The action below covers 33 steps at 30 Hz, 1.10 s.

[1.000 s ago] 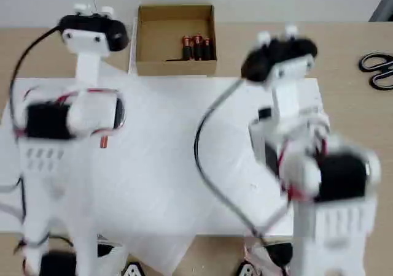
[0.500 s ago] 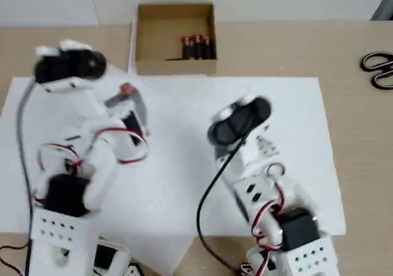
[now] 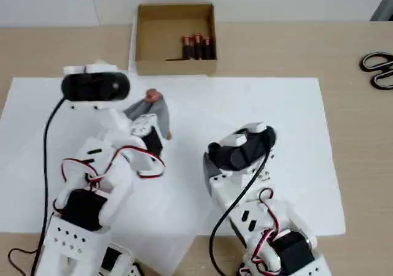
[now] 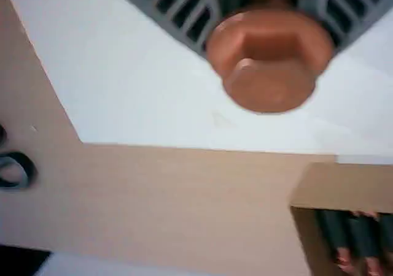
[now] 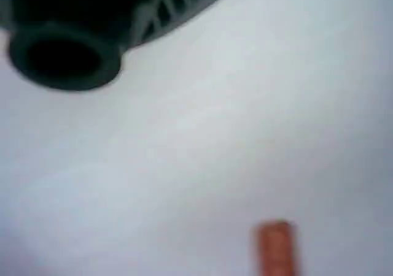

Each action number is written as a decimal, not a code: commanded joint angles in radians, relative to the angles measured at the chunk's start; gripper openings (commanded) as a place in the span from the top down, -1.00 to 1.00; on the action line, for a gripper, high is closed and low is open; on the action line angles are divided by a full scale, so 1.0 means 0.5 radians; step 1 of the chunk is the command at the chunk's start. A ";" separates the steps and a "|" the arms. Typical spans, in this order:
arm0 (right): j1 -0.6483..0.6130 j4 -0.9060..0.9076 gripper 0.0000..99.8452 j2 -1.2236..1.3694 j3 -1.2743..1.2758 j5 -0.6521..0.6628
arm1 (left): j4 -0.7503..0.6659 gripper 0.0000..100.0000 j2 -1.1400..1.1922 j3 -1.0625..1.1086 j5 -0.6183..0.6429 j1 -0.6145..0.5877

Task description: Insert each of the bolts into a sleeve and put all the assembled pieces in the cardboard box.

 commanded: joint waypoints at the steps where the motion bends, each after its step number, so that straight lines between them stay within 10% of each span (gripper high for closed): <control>1: -0.091 -0.063 0.99 -0.041 -0.012 -0.009 | -0.061 0.99 -0.052 -0.011 0.006 0.098; 33: -0.256 -0.133 0.99 -0.026 0.055 0.147 | 0.178 0.99 -0.058 -0.011 0.199 0.359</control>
